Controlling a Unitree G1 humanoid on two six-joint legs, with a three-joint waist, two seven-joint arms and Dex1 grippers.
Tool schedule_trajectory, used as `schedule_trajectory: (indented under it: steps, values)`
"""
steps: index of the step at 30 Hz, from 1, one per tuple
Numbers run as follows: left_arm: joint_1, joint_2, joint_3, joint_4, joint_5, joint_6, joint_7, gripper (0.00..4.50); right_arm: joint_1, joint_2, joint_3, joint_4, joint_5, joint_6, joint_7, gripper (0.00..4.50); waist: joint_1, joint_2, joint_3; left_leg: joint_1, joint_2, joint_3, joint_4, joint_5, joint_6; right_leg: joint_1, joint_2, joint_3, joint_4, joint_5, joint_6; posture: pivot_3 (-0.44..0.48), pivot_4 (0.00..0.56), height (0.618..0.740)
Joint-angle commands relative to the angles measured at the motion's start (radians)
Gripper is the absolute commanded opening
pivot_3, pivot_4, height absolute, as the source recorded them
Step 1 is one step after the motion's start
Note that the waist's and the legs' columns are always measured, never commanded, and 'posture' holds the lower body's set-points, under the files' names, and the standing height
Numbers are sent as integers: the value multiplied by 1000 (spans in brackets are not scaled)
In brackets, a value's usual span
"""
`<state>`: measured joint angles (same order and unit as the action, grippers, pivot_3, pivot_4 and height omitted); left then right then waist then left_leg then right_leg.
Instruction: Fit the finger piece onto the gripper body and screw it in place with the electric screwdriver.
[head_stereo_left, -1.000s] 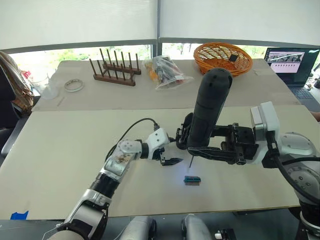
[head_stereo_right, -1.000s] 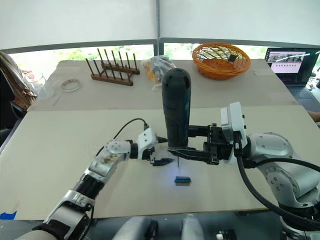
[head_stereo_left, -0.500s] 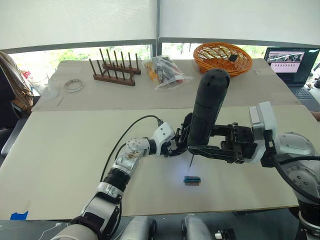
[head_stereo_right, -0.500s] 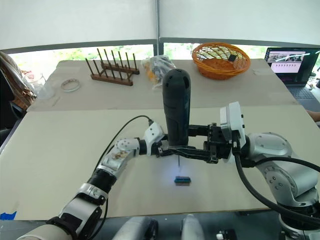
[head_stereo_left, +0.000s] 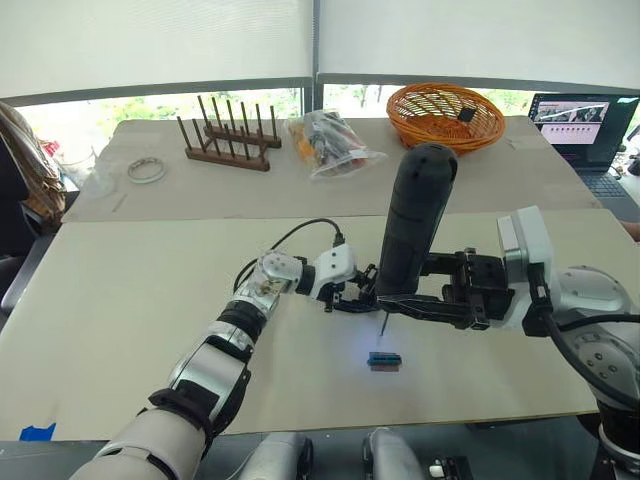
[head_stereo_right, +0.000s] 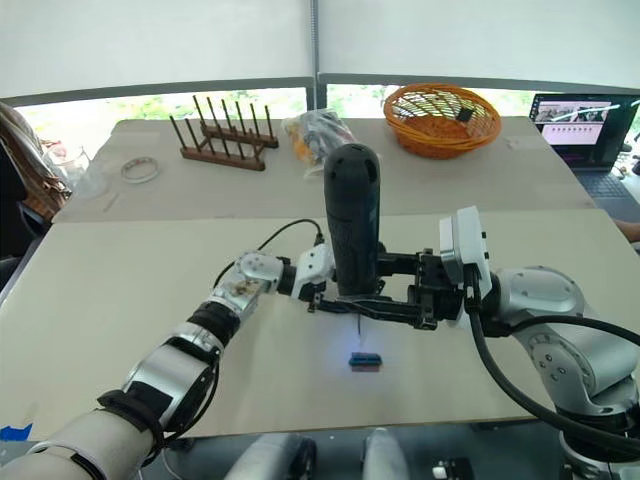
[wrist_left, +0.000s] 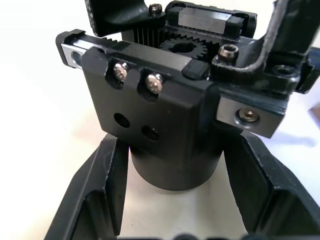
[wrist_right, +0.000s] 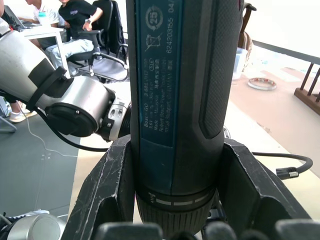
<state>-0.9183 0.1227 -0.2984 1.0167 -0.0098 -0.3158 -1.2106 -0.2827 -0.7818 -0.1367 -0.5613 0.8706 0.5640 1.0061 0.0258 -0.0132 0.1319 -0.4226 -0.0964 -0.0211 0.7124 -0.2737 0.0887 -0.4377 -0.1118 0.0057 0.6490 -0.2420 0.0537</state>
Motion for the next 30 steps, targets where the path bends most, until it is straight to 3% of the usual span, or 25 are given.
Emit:
schedule_trajectory:
  steps: [1, 4, 7, 13, 24, 27, 30]
  values:
    - [-7, 6, 24, 8, 9, -7, 16, 3332, -7, -5, -40, -47, 40, -9, -4, 1906, 2, 0, 0, 0, 0, 0, 1, 0, 0, 0, 0, 0, 0, 0, 0, 0, 150, 740]
    - [59, 37, 47, -99, -34, 35, -34, 4468, -9, -5, -41, -51, 47, -7, -10, 1906, -5, 0, 0, 0, 0, 0, 1, 0, 0, 0, 0, 1, 0, 0, 0, 0, 150, 740]
    - [154, 58, 65, -283, -78, 124, -39, 4500, -18, -3, -40, -48, 54, -3, -18, 1906, -14, 0, 0, 0, 0, 0, -1, 0, 0, -1, -1, 3, 0, 0, 0, 0, 150, 740]
    - [335, 44, 49, -575, -55, 274, 130, 4500, -46, 10, -25, -33, 60, 3, -23, 1906, -8, 0, 0, 1, 0, -1, 0, 0, 0, 0, 0, 5, 0, 0, 0, 0, 150, 740]
    - [354, -11, 33, -586, -17, 292, 308, 4500, -76, 21, -15, -19, 62, 11, -30, 1906, -5, 0, 0, 1, 0, 0, 0, 0, 0, 0, 0, 4, 0, 0, 0, 0, 150, 740]
    - [348, -7, 23, -566, -16, 256, 292, 3675, -129, 33, -14, -1, 74, 30, -61, 1906, -7, 0, 0, 1, 0, 0, 0, 0, 0, 0, 0, 4, 0, 0, 0, 0, 150, 740]
    - [349, -2, 18, -551, -27, 244, 266, 2300, -207, 50, 2, 21, 54, 40, -98, 1906, -7, 0, 0, 1, 0, 0, 0, 0, 0, 0, 0, 4, 0, 0, 0, 0, 150, 740]
